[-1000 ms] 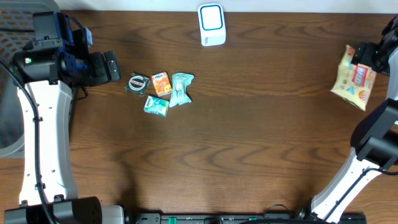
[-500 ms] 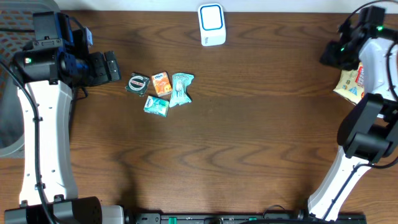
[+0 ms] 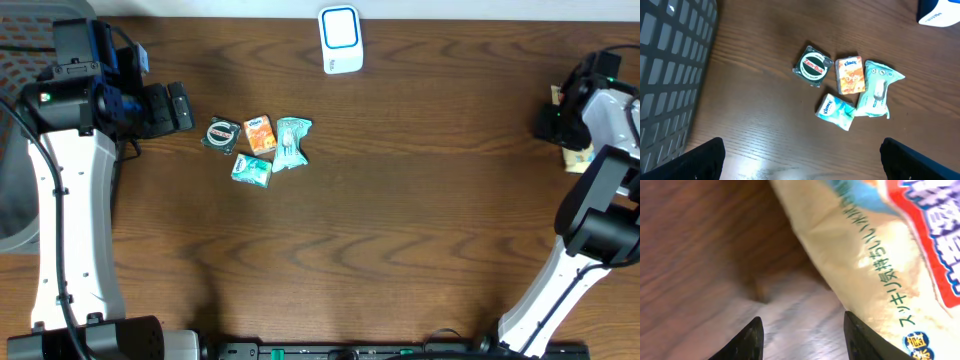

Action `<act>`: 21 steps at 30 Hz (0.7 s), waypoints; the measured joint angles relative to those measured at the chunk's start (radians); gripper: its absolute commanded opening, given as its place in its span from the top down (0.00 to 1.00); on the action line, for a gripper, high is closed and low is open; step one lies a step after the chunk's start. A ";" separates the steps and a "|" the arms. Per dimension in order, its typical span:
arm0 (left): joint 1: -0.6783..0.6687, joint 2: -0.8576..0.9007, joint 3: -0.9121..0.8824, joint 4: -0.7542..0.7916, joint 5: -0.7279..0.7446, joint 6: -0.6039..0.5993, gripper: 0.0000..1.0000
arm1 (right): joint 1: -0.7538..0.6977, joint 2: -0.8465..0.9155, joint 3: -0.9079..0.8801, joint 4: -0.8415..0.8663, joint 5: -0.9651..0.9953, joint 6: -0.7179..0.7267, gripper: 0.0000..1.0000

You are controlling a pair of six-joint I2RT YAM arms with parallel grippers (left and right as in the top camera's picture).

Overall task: Scan the item barcode
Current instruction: 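Carry the printed snack bag to the right edge and release it, then reach the right gripper to the mint-green tissue pack and grasp it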

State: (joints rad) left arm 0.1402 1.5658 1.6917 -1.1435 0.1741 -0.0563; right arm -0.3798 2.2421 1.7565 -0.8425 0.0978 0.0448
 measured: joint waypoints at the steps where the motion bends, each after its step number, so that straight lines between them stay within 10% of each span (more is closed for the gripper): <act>1: 0.000 0.000 0.000 0.000 0.000 0.000 0.02 | -0.002 0.000 0.000 -0.003 0.002 0.000 0.48; 21: 0.000 0.000 0.000 0.000 0.000 0.000 0.02 | 0.368 0.000 0.000 0.026 -0.710 0.008 0.36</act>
State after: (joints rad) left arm 0.1402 1.5654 1.6917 -1.1435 0.1741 -0.0563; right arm -0.0120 2.2421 1.7569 -0.8165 -0.6121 0.0532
